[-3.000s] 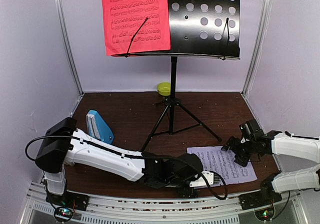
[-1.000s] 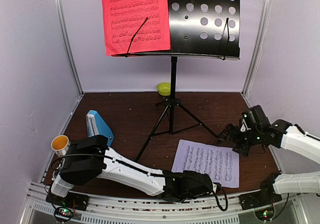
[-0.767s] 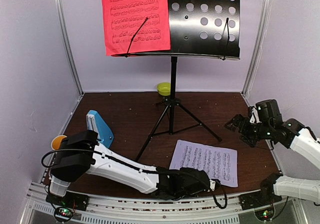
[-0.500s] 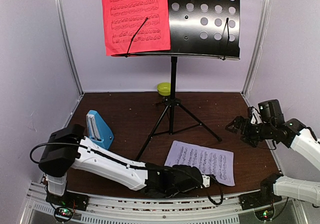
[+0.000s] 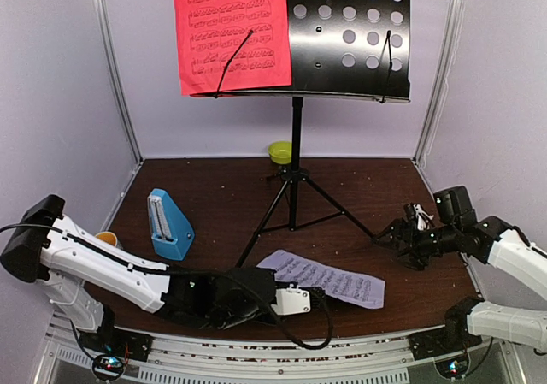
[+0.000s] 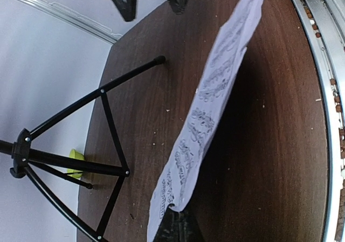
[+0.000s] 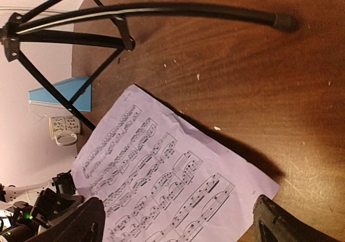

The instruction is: Set up the instrument practice props

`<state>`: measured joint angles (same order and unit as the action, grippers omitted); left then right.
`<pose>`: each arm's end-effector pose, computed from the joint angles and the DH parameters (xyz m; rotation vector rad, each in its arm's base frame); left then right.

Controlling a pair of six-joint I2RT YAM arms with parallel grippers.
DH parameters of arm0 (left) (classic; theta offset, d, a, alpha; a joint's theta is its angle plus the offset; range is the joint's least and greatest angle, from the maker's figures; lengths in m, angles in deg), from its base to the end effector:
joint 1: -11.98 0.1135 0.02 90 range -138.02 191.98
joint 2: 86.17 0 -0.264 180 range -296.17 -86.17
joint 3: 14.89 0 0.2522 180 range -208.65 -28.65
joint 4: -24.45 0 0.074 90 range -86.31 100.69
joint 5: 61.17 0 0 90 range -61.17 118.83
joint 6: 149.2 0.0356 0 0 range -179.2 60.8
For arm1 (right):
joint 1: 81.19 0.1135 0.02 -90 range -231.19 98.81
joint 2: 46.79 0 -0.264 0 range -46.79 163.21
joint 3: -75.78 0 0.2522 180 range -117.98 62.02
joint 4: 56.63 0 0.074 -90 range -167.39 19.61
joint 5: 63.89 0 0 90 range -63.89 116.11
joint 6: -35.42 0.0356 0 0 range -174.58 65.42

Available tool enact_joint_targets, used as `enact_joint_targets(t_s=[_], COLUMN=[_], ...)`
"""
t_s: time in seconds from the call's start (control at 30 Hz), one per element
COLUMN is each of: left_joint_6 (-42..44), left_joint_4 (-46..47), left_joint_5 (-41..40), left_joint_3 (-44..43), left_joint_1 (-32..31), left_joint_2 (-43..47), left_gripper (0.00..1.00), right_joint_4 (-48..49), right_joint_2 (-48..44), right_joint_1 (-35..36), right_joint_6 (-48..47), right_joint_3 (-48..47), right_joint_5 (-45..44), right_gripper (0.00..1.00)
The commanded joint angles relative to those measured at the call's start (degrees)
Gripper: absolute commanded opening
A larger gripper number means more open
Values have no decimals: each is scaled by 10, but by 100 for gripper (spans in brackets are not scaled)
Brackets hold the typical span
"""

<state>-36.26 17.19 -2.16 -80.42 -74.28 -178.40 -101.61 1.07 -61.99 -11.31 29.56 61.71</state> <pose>0.0406 -0.3403 0.2056 1.4952 1.4335 -0.0888 0.1496 0.0741 0.2272 0.2121 2.5485 1.2196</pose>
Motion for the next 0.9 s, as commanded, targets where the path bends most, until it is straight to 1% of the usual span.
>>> enact_joint_targets(t_s=[0.0,0.13,0.37,0.47,0.53,0.63,0.73,0.87], left_joint_6=[23,29,1,2,5,9,16,25], left_joint_4=[55,60,70,74,74,74,74,76], left_joint_5=[-8,-8,-7,-6,-3,-1,3,0], left_joint_3=[22,38,45,46,47,49,51,53], left_joint_1=[-1,-3,-5,-6,-8,-12,-18,-24], left_joint_2=[53,70,79,85,88,87,86,78], left_gripper=[0,0,0,0,0,0,0,0], right_joint_4=[33,75,172,272,322,344,352,351], right_joint_2=[-3,-23,-7,-1,5,24,36,36], right_joint_1=[-1,5,21,25,28,31,32,32], right_joint_6=[77,128,215,284,326,332,333,339], right_joint_3=[82,143,210,251,264,255,246,239], right_joint_5=[80,109,155,177,180,180,177,165], right_gripper=[96,99,100,100,100,99,90,66])
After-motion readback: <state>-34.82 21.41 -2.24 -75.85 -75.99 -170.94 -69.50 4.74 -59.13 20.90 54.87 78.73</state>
